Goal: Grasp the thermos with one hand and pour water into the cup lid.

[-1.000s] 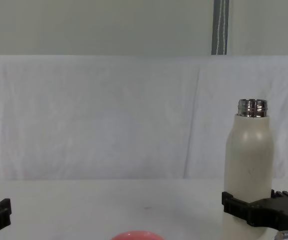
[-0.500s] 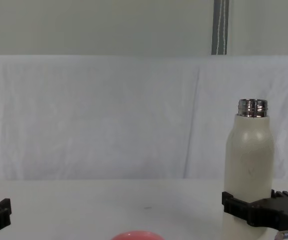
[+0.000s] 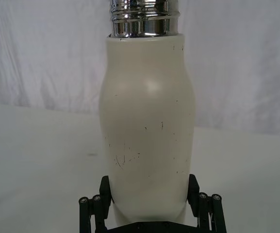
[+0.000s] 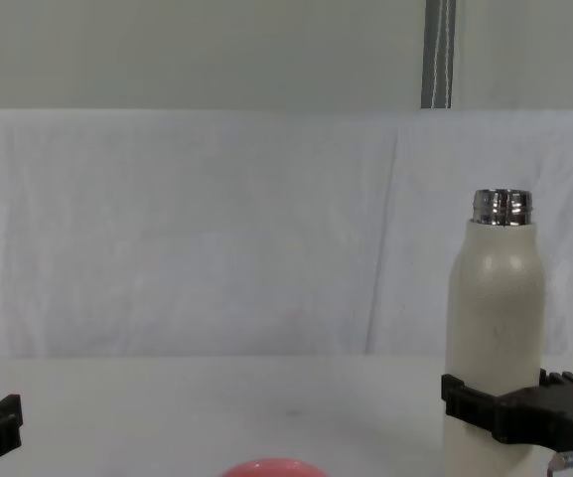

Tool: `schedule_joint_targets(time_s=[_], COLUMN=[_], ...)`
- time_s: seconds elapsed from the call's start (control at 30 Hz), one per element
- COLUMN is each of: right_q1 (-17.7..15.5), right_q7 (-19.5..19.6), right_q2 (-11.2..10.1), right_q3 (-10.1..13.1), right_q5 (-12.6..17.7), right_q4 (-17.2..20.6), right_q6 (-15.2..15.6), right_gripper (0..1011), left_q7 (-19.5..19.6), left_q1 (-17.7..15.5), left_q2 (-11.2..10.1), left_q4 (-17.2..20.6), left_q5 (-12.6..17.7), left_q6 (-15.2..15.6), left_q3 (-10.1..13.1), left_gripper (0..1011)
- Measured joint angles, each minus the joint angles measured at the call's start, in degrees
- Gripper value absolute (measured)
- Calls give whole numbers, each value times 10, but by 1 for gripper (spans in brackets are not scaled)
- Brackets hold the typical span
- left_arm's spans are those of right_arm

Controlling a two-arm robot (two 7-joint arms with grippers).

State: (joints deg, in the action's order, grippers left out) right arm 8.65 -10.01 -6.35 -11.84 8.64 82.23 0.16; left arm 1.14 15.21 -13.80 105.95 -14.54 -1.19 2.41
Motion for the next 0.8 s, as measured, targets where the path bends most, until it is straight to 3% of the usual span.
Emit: schedule_joint_targets(time_s=[0.5, 0.8], right_q1=[-10, -23], right_q7=[-5, -2], right_q2=[-20, -39], right_q3=[-1, -3], right_q5=[-12, -38], right_q4=[47, 75], right_q6=[10, 16], right_gripper=[949, 949], left_q7=[0, 0], left_q1=[0, 0], left_q2=[0, 0], left_q4=[0, 0], left_q5=[0, 0], left_q6=[0, 0], left_q3=[0, 0], left_gripper=[1001, 1001])
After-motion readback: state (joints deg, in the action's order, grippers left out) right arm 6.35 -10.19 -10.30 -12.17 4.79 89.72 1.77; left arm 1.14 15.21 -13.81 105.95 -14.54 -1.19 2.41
